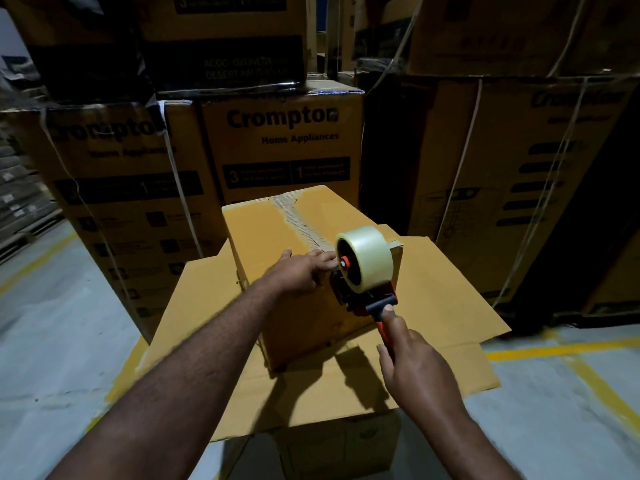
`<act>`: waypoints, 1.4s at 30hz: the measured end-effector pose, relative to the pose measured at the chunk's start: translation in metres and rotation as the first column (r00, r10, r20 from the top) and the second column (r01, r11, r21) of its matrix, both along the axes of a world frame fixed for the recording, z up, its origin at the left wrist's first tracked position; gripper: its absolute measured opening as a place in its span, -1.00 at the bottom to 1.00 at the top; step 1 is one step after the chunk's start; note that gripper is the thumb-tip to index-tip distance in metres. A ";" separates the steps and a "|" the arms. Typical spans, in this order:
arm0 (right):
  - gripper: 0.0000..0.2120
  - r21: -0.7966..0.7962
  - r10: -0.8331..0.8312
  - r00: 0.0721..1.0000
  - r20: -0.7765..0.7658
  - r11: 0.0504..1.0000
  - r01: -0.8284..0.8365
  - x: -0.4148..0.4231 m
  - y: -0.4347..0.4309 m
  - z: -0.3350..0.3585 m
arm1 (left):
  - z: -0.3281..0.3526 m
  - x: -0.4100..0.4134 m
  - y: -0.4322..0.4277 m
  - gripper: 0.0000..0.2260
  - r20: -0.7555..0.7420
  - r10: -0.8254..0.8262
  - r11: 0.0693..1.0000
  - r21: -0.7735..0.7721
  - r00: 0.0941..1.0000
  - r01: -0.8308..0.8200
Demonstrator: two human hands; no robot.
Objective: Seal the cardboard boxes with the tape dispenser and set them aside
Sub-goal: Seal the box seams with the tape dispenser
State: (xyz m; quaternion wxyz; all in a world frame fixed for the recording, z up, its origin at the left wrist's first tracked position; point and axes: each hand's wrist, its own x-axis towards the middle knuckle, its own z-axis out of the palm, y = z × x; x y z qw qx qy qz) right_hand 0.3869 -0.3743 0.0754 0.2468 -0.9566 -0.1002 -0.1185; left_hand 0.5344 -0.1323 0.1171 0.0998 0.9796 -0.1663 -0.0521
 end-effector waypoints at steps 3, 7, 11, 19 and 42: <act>-0.37 -0.048 0.007 1.000 -0.019 0.999 -0.008 -0.002 0.001 -0.006 | 0.001 -0.001 0.001 -0.41 -0.005 0.015 0.999 -0.032 1.000 -0.015; -0.39 0.053 -0.011 0.998 -0.067 0.998 0.014 0.000 0.005 -0.010 | 0.008 -0.003 -0.001 -0.44 -0.064 0.013 1.000 -0.022 0.998 -0.014; -0.41 0.022 -0.042 0.998 -0.042 0.999 0.043 0.003 0.005 -0.011 | 0.023 -0.003 -0.013 -0.50 -0.257 0.059 0.987 -0.130 0.965 -0.095; -0.40 0.036 -0.013 0.998 -0.059 0.999 0.016 0.005 -0.002 -0.016 | 0.016 -0.015 -0.019 -0.55 -0.185 0.044 0.993 -0.098 0.982 -0.063; -0.56 0.479 -0.024 0.921 -0.388 0.849 0.223 0.025 -0.015 0.011 | -0.007 -0.016 -0.029 -0.64 0.190 0.302 0.947 -0.173 0.934 -0.271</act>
